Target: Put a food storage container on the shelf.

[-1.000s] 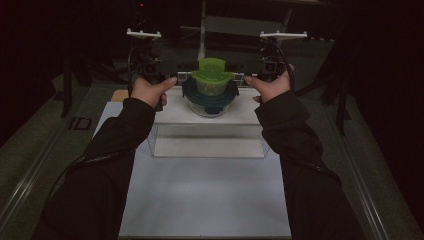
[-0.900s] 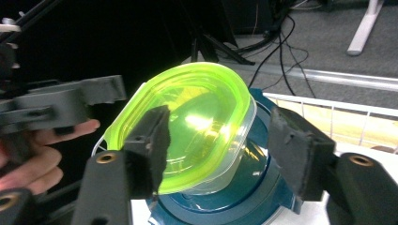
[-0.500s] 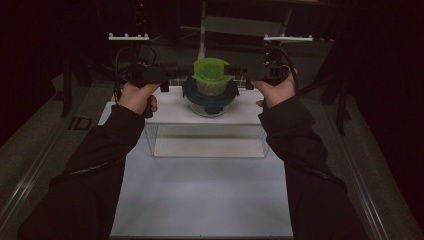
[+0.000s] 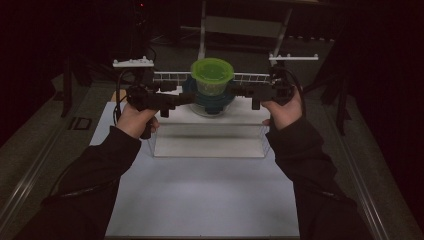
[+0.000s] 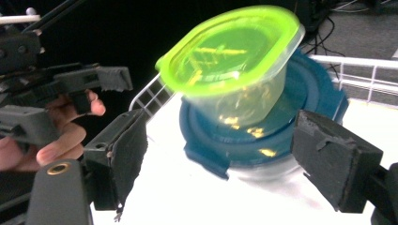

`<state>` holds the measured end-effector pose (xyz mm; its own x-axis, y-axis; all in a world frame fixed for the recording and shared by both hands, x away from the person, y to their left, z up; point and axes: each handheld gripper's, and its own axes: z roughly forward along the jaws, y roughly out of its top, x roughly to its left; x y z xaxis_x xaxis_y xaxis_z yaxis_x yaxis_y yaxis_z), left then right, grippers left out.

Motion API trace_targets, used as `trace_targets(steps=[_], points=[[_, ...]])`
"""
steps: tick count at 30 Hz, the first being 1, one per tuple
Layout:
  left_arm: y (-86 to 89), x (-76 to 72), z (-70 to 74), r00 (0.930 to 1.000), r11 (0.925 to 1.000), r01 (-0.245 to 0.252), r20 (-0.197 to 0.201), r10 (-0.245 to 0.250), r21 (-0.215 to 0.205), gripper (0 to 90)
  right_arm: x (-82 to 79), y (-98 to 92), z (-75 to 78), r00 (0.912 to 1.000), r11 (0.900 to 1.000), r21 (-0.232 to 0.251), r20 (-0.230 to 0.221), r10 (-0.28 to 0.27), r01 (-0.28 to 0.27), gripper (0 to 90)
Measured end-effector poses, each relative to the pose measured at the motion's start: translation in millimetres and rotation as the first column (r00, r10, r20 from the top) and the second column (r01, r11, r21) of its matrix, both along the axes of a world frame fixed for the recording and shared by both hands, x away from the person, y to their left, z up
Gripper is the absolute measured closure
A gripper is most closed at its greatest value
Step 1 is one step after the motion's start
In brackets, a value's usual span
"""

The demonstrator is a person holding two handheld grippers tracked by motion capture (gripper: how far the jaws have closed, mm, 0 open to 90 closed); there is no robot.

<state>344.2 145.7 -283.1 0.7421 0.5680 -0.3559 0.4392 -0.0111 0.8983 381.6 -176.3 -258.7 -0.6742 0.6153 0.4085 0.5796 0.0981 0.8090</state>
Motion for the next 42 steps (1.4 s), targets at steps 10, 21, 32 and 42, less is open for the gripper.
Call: trace_targets(steps=[10,21,32,42], points=[[-3.2,-27.4,-25.2,0.9971,0.9969,0.068,0.032,-0.07,0.038,1.3,-30.1,-2.7,-37.2,0.9981,0.998,-0.018,0.029,0.054,-0.054,18.5],[-12.7,-57.2,-73.2,0.9909,0.9893,0.132,0.014,-0.133,0.062,1.3,-55.6,-11.5,-93.4,0.9954,0.996,-0.05,0.053,0.08,-0.077,17.0],[-17.6,-77.1,-117.9,0.9868,0.9811,0.157,0.023,-0.161,0.113,1.3,-69.1,-21.9,-142.7,0.9941,0.994,-0.032,0.038,0.102,-0.1,16.1],[-19.9,-88.9,-156.0,0.9819,0.9712,0.185,0.014,-0.189,0.15,1.3,-77.0,-30.0,-186.5,0.9921,0.991,-0.042,0.017,0.124,-0.124,15.5]])
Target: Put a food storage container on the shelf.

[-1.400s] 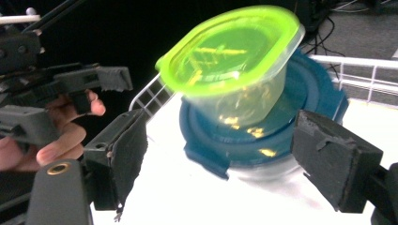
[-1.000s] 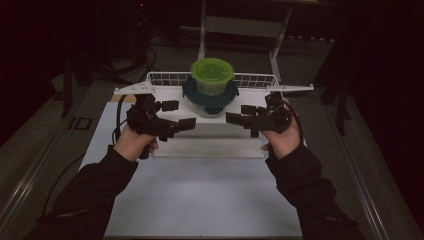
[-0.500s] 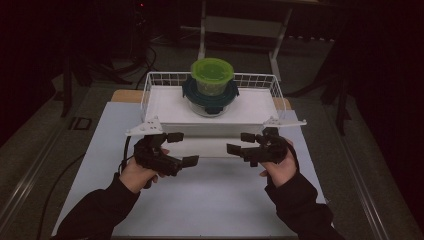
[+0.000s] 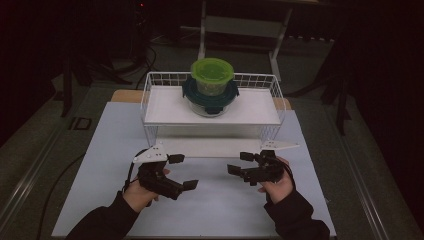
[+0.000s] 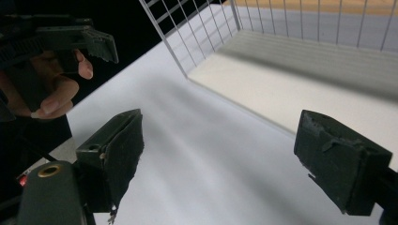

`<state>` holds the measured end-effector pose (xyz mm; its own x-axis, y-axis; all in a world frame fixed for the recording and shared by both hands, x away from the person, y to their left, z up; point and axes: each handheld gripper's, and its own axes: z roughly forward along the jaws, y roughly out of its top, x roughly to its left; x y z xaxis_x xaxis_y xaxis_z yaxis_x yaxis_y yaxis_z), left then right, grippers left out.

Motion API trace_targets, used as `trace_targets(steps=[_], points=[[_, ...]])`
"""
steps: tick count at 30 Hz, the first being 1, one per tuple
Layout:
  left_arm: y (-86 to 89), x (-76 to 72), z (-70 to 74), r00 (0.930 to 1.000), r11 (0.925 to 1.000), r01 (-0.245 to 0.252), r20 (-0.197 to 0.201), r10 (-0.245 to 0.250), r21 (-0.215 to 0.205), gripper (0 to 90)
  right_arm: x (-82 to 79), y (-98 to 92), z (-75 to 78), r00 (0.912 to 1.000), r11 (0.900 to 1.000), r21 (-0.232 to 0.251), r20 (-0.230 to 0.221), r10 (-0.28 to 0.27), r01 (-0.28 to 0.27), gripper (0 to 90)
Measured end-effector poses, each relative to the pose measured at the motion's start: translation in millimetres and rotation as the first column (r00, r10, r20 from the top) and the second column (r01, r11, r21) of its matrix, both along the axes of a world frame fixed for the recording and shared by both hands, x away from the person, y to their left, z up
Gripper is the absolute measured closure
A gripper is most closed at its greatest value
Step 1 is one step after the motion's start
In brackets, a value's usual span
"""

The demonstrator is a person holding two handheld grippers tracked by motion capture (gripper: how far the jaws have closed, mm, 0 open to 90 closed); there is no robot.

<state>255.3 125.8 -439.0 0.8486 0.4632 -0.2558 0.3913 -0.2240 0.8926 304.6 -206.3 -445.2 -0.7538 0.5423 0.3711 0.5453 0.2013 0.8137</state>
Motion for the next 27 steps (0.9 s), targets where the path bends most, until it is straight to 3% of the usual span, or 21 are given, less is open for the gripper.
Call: trace_targets(steps=[10,13,17,27], points=[[-2.8,-5.5,-39.1,0.9991,0.9984,0.006,-0.042,-0.004,0.056,1.3,-10.0,-17.0,-34.1,0.9997,1.0,-0.026,-0.026,-0.002,0.001,15.4],[-0.7,-6.7,-47.7,0.9987,0.9985,0.0,-0.051,0.002,0.054,1.3,-13.6,-23.4,-41.8,0.9997,0.998,-0.061,-0.019,-0.015,0.014,15.3],[1.9,-8.4,-53.9,0.9989,0.9973,-0.01,-0.044,0.013,0.072,1.3,-16.8,-30.6,-48.3,0.9991,0.997,-0.07,-0.029,-0.03,0.028,15.3],[13.2,-13.2,-65.8,0.9981,0.9964,-0.042,-0.041,0.045,0.074,1.3,-24.4,-57.4,-61.0,0.9985,0.994,-0.095,0.009,-0.054,0.055,15.3]])
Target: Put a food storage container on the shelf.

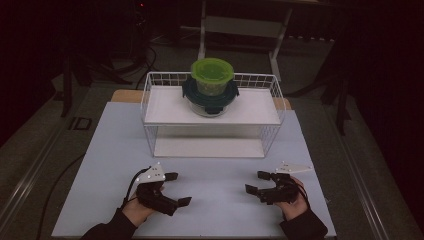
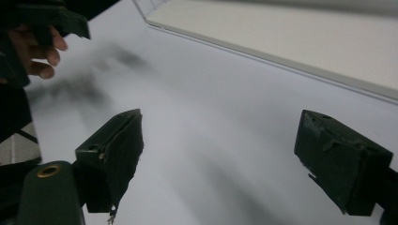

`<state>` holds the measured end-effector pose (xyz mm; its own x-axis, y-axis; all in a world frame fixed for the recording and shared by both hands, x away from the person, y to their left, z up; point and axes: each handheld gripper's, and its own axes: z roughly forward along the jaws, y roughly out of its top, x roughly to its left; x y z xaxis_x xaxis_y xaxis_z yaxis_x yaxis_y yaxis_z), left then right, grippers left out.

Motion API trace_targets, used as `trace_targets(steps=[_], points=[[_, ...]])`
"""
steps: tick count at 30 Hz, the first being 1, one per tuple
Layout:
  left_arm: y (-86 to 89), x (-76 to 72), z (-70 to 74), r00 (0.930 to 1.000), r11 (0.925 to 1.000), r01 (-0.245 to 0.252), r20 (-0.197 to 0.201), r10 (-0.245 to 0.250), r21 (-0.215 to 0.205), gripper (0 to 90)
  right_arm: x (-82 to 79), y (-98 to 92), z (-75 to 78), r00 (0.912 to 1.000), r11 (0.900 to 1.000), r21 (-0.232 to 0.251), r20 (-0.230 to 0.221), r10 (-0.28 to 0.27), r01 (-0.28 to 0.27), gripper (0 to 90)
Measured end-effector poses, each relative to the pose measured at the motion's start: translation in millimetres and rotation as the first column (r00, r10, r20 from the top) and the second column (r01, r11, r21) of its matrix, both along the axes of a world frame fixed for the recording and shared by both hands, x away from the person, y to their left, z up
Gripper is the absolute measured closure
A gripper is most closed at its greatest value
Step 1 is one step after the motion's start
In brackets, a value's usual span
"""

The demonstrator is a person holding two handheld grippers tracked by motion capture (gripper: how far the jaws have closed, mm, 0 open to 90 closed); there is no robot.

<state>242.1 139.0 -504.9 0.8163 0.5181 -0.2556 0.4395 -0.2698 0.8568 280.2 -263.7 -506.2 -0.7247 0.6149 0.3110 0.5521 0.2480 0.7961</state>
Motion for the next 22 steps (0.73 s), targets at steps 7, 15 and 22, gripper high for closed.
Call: trace_targets(steps=[7,15,22], points=[[6.7,-0.9,-1.7,0.9996,0.9996,-0.024,0.011,0.024,-0.014,1.3,-0.2,-15.0,-4.3,0.9989,0.999,-0.006,-0.003,-0.047,0.047,15.4],[9.0,-3.1,-1.9,0.9992,0.9995,-0.032,0.022,0.032,0.001,1.2,2.3,-18.1,-6.9,0.998,0.998,-0.003,-0.005,-0.062,0.062,15.4],[10.7,-3.5,-1.2,0.9992,0.9994,-0.031,0.024,0.031,-0.018,1.3,2.9,-17.5,-8.6,0.9981,0.998,-0.003,-0.014,-0.06,0.06,15.4]])
